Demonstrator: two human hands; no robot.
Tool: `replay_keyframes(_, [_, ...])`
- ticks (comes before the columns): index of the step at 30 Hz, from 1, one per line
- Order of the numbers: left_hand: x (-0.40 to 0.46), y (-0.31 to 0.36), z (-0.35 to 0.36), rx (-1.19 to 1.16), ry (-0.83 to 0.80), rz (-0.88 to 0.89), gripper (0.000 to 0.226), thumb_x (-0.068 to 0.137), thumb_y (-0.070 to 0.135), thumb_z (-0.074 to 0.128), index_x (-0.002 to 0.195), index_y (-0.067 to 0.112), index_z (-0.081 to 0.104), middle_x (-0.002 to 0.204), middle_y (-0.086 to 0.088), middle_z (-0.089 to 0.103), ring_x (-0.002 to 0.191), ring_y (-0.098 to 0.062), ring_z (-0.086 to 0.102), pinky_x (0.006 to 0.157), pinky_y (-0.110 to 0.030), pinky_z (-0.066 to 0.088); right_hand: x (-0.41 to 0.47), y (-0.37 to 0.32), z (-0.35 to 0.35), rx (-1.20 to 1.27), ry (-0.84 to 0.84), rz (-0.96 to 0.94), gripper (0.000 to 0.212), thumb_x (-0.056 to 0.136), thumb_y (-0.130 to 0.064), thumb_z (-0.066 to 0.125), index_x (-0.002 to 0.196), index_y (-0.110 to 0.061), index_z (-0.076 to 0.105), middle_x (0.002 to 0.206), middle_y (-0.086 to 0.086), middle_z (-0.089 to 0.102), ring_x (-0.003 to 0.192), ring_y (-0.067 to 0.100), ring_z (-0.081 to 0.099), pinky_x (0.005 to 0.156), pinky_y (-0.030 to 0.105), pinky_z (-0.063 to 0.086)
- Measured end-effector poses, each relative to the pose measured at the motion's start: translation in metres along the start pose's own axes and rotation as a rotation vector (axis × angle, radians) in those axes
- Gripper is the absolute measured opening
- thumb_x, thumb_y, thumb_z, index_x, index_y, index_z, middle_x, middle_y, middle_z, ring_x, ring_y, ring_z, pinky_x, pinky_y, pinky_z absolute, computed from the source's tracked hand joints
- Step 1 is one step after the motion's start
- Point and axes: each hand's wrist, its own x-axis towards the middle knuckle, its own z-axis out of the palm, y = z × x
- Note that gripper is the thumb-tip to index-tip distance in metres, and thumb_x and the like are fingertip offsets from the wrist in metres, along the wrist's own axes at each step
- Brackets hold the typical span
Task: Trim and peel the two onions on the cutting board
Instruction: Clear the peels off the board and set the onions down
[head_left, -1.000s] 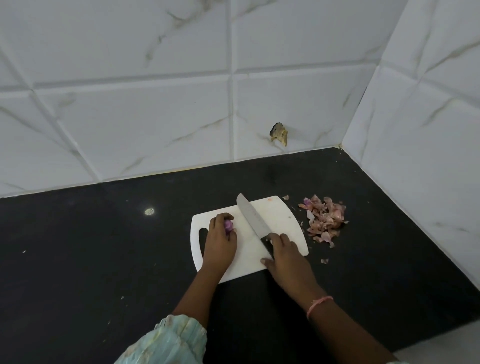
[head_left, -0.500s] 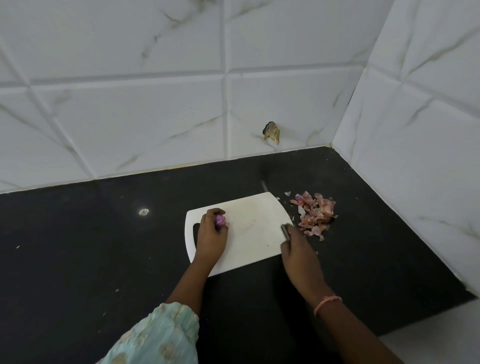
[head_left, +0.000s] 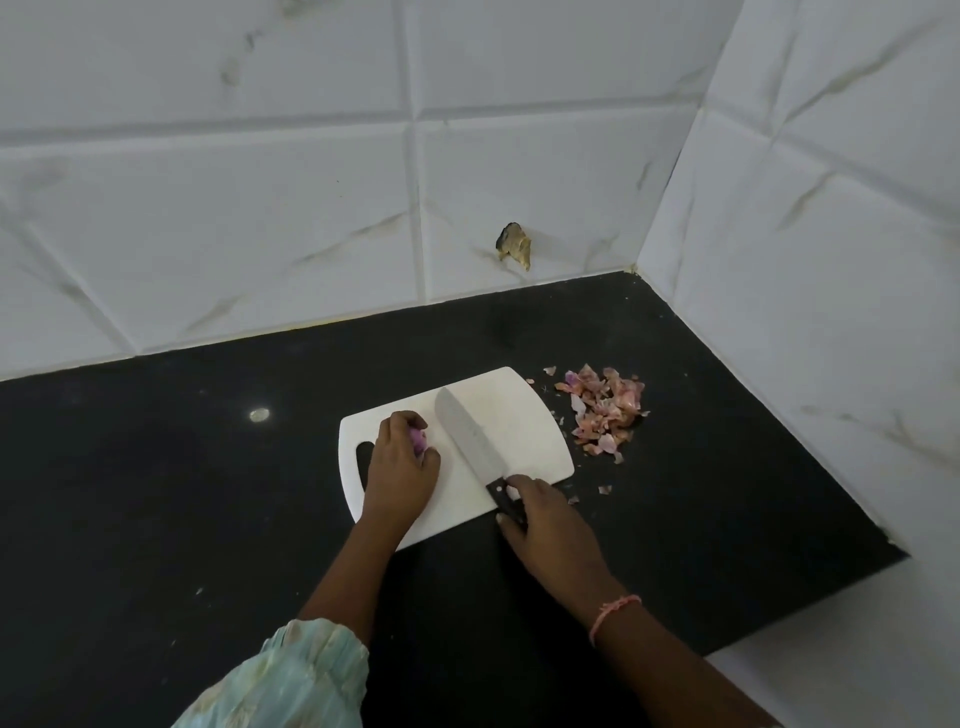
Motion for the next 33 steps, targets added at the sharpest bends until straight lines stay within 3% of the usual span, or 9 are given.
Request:
replay_keyframes(4, [0.011,0.006,-0.007,0.077,-0.075,-0.039,0.034,0.084,0.015,0.074,0.105,0.022,0.049,0.112,0.000,0.051,0.095,-0.019,0.054,0.085,-0.039,0.051,0.006,0.033,-0.024,0.139,0.084,0.159,0.056,0.091,-0.044,0.061,0.141,-0.027,0.040,0.140,-0.002,0.044,0.121,0.013,0.049,0.099,0.032,0.047])
replay_keyframes(8, [0.026,0.019,-0.018,0.178,-0.152,-0.112,0.042,0.085,0.030,0.076,0.121,0.020,0.055,0.137,-0.005,0.044,0.124,-0.024,0.045,0.101,-0.039,0.042,0.023,0.084,-0.065,0.268,0.186,0.354,0.070,0.085,-0.035,0.071,0.144,-0.023,0.035,0.145,0.006,0.037,0.129,0.024,0.046,0.104,0.041,0.044])
replay_keyframes(13, [0.055,0.088,0.027,0.198,-0.157,0.176,0.059,0.084,0.034,0.077,0.137,0.018,0.054,0.144,-0.006,0.045,0.134,-0.024,0.041,0.110,-0.037,0.036,0.086,0.132,-0.104,0.327,0.141,0.435,0.085,0.083,-0.028,0.075,0.152,-0.027,0.026,0.155,0.011,0.027,0.139,0.031,0.036,0.110,0.048,0.035])
replay_keyframes(17, [0.069,0.142,0.107,0.247,-0.472,0.269,0.073,0.081,0.033,0.080,0.144,0.020,0.047,0.147,-0.007,0.039,0.134,-0.025,0.043,0.110,-0.038,0.042,0.127,0.144,-0.107,0.338,0.074,0.423,0.072,0.090,-0.025,0.066,0.151,-0.030,0.027,0.153,0.015,0.028,0.134,0.034,0.041,0.107,0.050,0.041])
replay_keyframes(20, [0.076,0.149,0.151,0.400,-0.622,0.243,0.082,0.080,0.037,0.079,0.149,0.018,0.040,0.149,-0.012,0.035,0.135,-0.033,0.040,0.111,-0.046,0.040,0.139,0.144,-0.094,0.241,0.063,0.336,0.047,0.093,-0.017,0.055,0.139,-0.024,0.049,0.140,0.016,0.040,0.118,0.029,0.052,0.100,0.034,0.043])
replay_keyframes(23, [0.077,0.147,0.174,0.460,-0.593,0.217,0.059,0.091,0.026,0.066,0.145,0.020,0.044,0.145,-0.012,0.038,0.131,-0.036,0.045,0.107,-0.048,0.044,0.130,0.139,-0.085,0.176,0.176,0.229,0.025,0.094,-0.010,0.055,0.114,-0.014,0.069,0.114,0.001,0.051,0.096,0.014,0.056,0.079,0.004,0.034])
replay_keyframes(26, [0.078,0.147,0.179,0.377,-0.540,0.197,0.033,0.096,0.011,0.054,0.127,0.016,0.063,0.130,-0.011,0.058,0.118,-0.031,0.059,0.099,-0.045,0.052,0.120,0.139,-0.080,0.199,0.311,0.216,0.017,0.093,-0.009,0.059,0.097,-0.012,0.075,0.095,0.000,0.062,0.090,0.016,0.061,0.077,0.014,0.038])
replay_keyframes(28, [0.079,0.146,0.177,0.299,-0.514,0.179,0.031,0.094,0.004,0.052,0.118,0.013,0.069,0.117,-0.011,0.068,0.108,-0.028,0.065,0.093,-0.035,0.053,0.115,0.139,-0.081,0.345,0.345,0.290,0.015,0.090,-0.007,0.063,0.096,-0.011,0.076,0.091,-0.002,0.067,0.085,0.014,0.063,0.074,0.018,0.043])
replay_keyframes(33, [0.072,0.150,0.162,0.087,-0.414,0.144,0.025,0.090,0.004,0.064,0.111,0.010,0.075,0.110,-0.008,0.074,0.102,-0.019,0.068,0.084,-0.016,0.042,0.103,0.125,-0.085,1.166,0.355,0.639,0.017,0.085,0.006,0.066,0.091,-0.008,0.072,0.091,0.016,0.074,0.077,0.024,0.072,0.071,0.030,0.060])
